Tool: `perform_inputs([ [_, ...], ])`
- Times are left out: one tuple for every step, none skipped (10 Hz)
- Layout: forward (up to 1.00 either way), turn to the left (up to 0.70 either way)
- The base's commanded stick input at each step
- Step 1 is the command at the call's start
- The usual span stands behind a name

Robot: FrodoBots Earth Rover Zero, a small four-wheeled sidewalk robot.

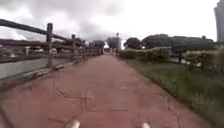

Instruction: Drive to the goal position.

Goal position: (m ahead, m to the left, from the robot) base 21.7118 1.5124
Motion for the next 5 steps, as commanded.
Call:
perform_inputs([
  [0.7,0.0],
  [0.7,0.0],
  [0.7,0.0],
  [0.7,0.04],
  [0.7,0.27],
])
